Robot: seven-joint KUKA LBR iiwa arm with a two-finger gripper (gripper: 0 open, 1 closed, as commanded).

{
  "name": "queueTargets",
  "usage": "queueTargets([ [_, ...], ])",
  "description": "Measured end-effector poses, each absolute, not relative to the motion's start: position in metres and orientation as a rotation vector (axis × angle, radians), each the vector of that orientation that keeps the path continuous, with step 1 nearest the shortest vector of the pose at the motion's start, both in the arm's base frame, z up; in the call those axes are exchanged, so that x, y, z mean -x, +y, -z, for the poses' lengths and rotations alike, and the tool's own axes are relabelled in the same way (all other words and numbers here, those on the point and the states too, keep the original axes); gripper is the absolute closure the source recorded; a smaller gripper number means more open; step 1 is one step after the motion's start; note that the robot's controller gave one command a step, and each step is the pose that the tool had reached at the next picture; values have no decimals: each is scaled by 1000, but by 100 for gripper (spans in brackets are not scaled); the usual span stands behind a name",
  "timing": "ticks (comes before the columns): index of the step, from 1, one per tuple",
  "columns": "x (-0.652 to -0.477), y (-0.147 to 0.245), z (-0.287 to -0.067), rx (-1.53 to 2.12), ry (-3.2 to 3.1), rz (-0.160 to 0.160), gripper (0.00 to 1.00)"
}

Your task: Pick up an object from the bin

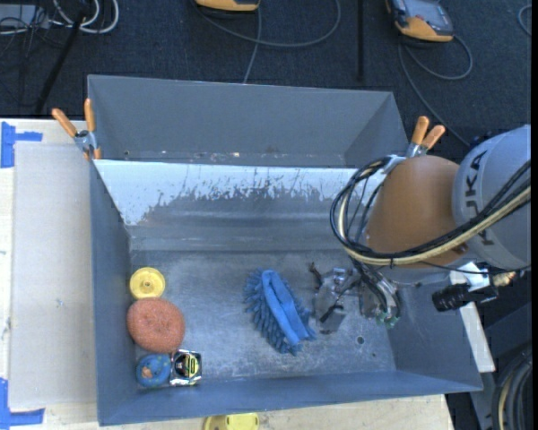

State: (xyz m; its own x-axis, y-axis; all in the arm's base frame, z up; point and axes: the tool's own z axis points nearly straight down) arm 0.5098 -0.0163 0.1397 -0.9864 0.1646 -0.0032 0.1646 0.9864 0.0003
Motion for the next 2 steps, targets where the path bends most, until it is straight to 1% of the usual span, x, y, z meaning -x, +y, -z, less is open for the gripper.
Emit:
queueTargets([
  [1,-498,-38,-197,-239,3132,0,0],
  [2,-498,-38,-196,-239,3132,0,0],
])
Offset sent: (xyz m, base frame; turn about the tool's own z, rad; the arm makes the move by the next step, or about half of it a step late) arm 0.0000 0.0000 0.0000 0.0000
